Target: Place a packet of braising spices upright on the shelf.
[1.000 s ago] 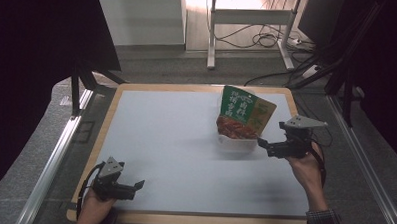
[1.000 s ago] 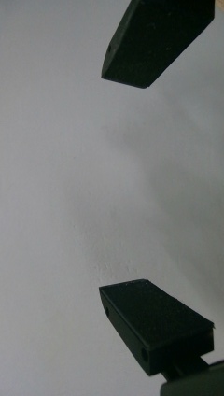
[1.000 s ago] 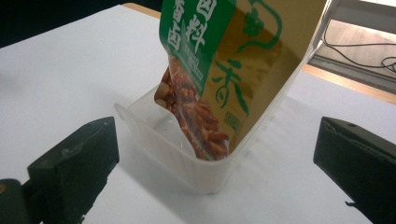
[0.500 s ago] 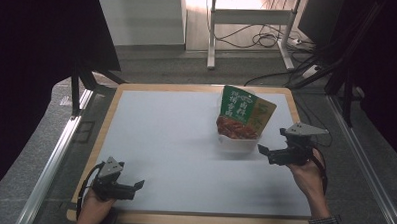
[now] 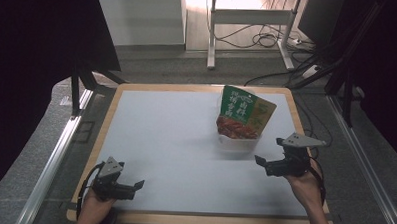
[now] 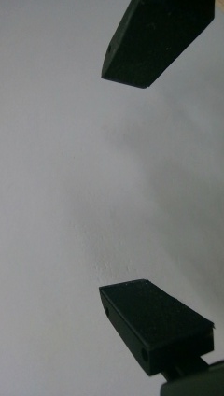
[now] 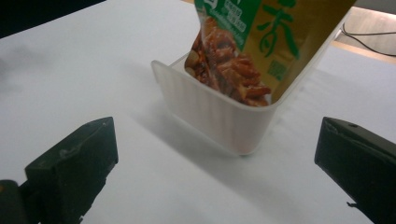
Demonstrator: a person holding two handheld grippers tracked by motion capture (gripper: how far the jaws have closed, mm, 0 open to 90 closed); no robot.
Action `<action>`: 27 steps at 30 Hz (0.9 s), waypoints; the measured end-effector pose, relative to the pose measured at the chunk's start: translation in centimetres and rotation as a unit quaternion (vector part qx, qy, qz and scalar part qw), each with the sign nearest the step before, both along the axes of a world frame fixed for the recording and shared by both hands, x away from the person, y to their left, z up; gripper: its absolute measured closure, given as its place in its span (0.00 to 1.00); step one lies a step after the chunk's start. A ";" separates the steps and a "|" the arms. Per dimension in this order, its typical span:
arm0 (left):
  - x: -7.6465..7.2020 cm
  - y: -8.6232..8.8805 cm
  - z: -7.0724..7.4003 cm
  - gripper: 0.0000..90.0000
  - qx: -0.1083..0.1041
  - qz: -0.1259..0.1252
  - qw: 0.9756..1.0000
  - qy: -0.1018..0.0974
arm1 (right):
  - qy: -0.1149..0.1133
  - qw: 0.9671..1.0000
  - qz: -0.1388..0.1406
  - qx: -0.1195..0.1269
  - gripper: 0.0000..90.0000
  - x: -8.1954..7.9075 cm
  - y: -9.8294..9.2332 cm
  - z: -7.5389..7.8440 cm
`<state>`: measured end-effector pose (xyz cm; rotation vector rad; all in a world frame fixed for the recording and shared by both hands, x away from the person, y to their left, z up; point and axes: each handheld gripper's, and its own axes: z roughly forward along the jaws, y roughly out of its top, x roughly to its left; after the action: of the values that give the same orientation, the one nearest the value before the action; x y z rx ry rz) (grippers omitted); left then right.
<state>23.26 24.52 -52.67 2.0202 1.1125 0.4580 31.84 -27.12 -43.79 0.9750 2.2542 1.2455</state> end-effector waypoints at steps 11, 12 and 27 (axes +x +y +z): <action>0.0 0.0 0.0 0.01 -0.002 0.001 1.000 0.000 | -0.001 1.000 0.010 0.000 0.00 -1.3 0.5 -0.3; 0.0 0.0 0.0 0.01 -0.001 0.001 1.000 0.000 | 0.001 1.000 0.011 0.000 0.00 -1.5 0.5 -0.5; 0.0 0.0 0.0 0.01 -0.004 0.003 1.000 0.001 | 0.011 0.999 0.031 -0.003 0.00 -3.0 1.5 -1.6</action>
<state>23.27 24.55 -52.70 2.0119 1.1203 0.4543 28.80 -25.62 -45.38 0.9275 2.3199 1.2596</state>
